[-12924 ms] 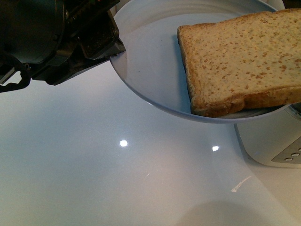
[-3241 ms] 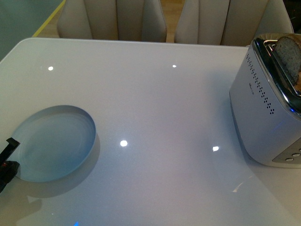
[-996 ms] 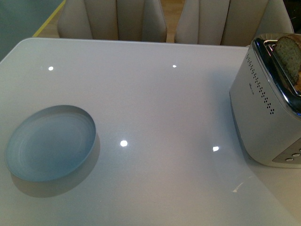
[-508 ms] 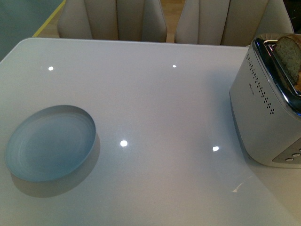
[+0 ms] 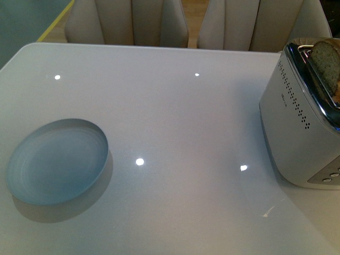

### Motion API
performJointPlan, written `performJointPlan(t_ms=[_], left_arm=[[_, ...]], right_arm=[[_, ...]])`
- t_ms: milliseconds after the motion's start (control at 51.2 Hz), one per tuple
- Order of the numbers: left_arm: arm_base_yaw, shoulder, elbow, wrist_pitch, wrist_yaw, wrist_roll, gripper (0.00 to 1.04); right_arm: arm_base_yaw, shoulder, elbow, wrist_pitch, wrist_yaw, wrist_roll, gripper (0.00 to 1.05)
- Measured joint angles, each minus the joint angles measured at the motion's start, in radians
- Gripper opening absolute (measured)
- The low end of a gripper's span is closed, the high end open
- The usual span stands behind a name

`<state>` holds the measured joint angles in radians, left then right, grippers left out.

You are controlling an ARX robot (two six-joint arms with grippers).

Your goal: Left arm holds plate, right arm toasts bread

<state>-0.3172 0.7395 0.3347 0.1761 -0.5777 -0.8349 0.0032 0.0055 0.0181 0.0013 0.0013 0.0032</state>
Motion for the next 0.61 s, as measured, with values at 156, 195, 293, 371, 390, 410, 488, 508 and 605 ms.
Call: performJointPlan(t_ms=[156, 195, 293, 371, 390, 410, 488, 508, 605], left_arm=[[0.000, 0.000, 0.000, 0.000, 0.000, 0.000, 0.97], [0.000, 0.000, 0.000, 0.000, 0.000, 0.000, 0.97], [0.035, -0.017, -0.051, 0.129, 0.150, 0.140, 0.89], [0.091, -0.069, -0.138, 0.282, 0.344, 0.446, 0.71], [0.099, -0.080, -0.147, 0.285, 0.363, 0.520, 0.68], [0.111, -0.097, -0.159, 0.285, 0.381, 0.595, 0.62], [0.137, -0.131, -0.187, 0.280, 0.405, 0.700, 0.50], [0.145, -0.140, -0.193, 0.278, 0.411, 0.721, 0.46], [0.177, -0.190, -0.224, 0.255, 0.444, 0.787, 0.27]], right_arm=[[0.000, 0.000, 0.000, 0.000, 0.000, 0.000, 0.96], [0.000, 0.000, 0.000, 0.000, 0.000, 0.000, 0.96], [0.000, 0.000, 0.000, 0.000, 0.000, 0.000, 0.96], [0.000, 0.000, 0.000, 0.000, 0.000, 0.000, 0.96], [0.000, 0.000, 0.000, 0.000, 0.000, 0.000, 0.96], [0.000, 0.000, 0.000, 0.000, 0.000, 0.000, 0.96], [0.000, 0.000, 0.000, 0.000, 0.000, 0.000, 0.96], [0.000, 0.000, 0.000, 0.000, 0.000, 0.000, 0.96], [0.000, 0.000, 0.000, 0.000, 0.000, 0.000, 0.96]])
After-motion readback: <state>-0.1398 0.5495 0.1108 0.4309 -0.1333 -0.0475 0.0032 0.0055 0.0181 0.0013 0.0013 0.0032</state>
